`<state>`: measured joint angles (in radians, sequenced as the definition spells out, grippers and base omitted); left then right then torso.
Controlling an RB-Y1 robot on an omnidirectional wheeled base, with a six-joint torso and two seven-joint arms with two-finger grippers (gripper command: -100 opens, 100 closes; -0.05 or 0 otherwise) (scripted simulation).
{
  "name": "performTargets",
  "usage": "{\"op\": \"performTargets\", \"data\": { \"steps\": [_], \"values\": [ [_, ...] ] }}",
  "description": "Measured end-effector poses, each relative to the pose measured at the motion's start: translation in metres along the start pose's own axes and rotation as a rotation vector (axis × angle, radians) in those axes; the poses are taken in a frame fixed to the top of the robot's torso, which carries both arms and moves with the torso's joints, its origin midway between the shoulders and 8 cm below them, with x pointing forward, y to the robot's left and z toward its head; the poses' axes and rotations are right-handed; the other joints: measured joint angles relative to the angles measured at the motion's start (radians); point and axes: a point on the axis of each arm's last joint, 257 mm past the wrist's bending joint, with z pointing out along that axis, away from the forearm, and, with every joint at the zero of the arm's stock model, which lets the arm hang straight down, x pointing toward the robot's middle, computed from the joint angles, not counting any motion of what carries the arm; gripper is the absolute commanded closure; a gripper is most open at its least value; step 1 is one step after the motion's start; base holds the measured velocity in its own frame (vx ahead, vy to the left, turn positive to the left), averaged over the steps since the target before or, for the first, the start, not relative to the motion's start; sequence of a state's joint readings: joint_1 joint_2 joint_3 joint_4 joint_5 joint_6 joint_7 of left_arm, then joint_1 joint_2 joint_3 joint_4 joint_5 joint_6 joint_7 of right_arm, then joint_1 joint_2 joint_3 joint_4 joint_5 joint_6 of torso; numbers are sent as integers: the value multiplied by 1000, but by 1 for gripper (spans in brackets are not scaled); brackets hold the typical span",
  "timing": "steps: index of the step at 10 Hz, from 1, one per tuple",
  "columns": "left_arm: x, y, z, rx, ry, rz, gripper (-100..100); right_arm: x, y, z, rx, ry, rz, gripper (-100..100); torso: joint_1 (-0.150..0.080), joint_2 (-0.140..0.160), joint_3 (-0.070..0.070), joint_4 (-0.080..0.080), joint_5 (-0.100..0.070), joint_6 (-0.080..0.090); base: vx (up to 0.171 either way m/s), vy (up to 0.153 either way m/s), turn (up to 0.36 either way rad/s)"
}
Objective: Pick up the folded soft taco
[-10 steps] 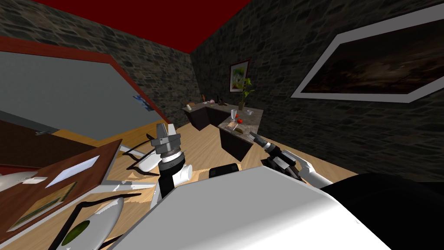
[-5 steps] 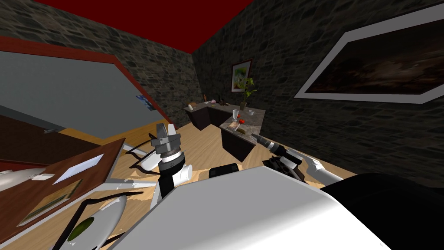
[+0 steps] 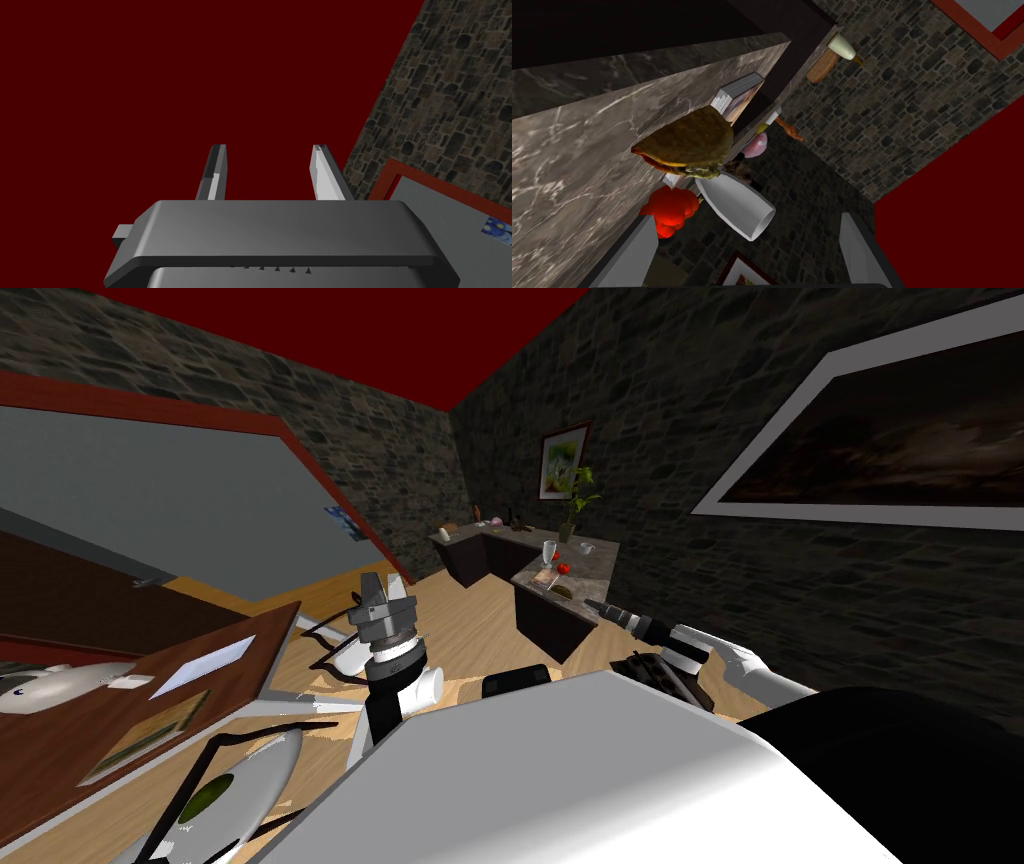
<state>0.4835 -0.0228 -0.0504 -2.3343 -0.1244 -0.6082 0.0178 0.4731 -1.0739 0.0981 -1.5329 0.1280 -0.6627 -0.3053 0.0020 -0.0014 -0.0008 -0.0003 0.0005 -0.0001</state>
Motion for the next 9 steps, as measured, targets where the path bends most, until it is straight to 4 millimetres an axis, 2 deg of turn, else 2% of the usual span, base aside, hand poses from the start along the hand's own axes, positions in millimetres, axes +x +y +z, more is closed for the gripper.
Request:
{"op": "performTargets", "data": {
  "steps": [2,5,7,9],
  "values": [
    [0,0,0,0,0,0,0,-1,-22,-16,70,54,-64,-100,1,-1,0,0,0,0,28,37,119],
    [0,0,0,0,0,0,0,-5,-46,-30,142,114,-145,-100,0,-1,0,0,0,0,27,37,102],
    [0,0,0,0,0,0,0,-10,-69,-46,209,172,-215,-100,1,-2,-1,0,0,-1,32,41,181],
    [0,0,0,0,0,0,0,-13,-83,-62,260,219,-277,-100,0,0,0,0,0,0,27,40,214]
  ]
}}
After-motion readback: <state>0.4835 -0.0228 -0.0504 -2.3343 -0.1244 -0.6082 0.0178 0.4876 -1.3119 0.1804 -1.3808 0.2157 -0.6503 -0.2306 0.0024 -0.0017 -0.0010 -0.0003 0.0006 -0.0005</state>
